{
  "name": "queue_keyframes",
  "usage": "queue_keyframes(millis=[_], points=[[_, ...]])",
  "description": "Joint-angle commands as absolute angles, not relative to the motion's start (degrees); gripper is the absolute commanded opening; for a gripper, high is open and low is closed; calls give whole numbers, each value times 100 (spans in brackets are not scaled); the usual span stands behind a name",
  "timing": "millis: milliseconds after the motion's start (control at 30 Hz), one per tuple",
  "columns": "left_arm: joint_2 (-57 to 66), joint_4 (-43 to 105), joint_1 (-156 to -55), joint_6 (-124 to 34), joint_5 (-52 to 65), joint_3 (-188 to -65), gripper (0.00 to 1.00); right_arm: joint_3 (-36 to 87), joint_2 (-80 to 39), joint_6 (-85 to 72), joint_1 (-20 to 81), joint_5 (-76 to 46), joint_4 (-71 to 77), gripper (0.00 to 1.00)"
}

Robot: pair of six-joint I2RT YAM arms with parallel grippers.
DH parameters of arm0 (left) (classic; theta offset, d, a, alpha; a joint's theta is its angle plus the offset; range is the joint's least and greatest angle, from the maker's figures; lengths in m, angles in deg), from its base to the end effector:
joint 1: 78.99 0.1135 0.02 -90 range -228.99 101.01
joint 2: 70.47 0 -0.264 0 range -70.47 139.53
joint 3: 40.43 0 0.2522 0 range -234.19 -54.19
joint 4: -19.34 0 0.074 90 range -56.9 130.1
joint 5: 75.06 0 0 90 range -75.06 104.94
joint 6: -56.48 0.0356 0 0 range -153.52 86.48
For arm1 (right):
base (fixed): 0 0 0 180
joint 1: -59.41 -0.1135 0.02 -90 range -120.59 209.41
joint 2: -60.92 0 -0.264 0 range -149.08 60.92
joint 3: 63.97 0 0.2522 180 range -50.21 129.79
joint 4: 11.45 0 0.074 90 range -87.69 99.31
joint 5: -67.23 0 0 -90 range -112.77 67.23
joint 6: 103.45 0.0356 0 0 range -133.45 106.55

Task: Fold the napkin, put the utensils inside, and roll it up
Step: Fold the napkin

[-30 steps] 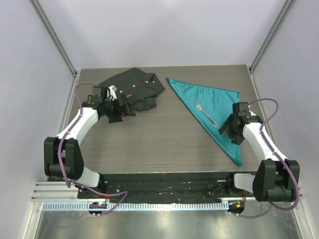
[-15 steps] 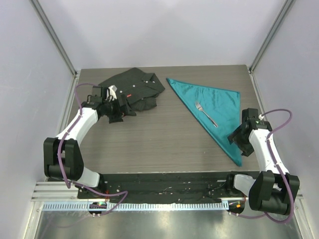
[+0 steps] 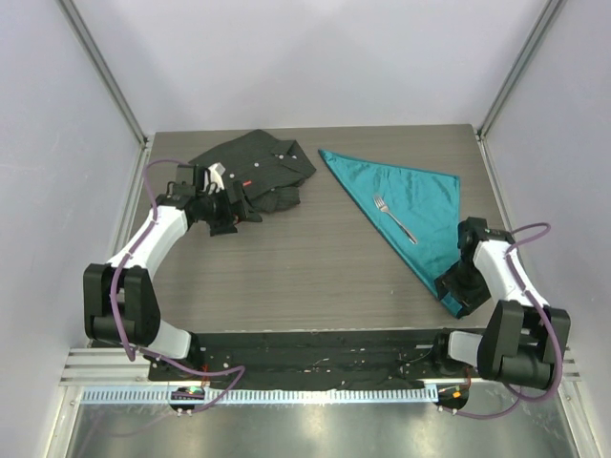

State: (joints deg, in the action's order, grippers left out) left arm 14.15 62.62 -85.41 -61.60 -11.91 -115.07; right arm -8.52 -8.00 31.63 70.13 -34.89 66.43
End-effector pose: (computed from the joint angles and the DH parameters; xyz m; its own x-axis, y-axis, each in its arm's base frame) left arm 0.3032 -0.0503 0.2479 -0.8759 -0.3240 -0.3574 -0.0499 0.7978 -0.6009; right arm 0.1634 -0.0385 0.1923 -0.5683 0.8122 -0.1320 0.8205 0.5473 -0.1649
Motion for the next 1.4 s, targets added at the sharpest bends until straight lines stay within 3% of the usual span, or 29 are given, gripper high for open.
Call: queue_keyframes(millis=[0, 900, 1100, 1367], points=[[1311, 6264, -8558, -6147, -1318, -11729, 94, -513, -1280, 3252, 7128, -3735, 6744, 63], [1575, 6342, -8567, -6138, -1441, -11817, 93, -460, -2028, 3357, 7154, -4254, 6428, 62], [1584, 6351, -8567, -6112, -1424, -11835, 93, -416, -2169, 3243, 7154, -4281, 6410, 53], [1619, 6369, -8558, -6121, -1441, -11843, 93, -451, -2099, 3050, 7154, -4290, 6314, 34]])
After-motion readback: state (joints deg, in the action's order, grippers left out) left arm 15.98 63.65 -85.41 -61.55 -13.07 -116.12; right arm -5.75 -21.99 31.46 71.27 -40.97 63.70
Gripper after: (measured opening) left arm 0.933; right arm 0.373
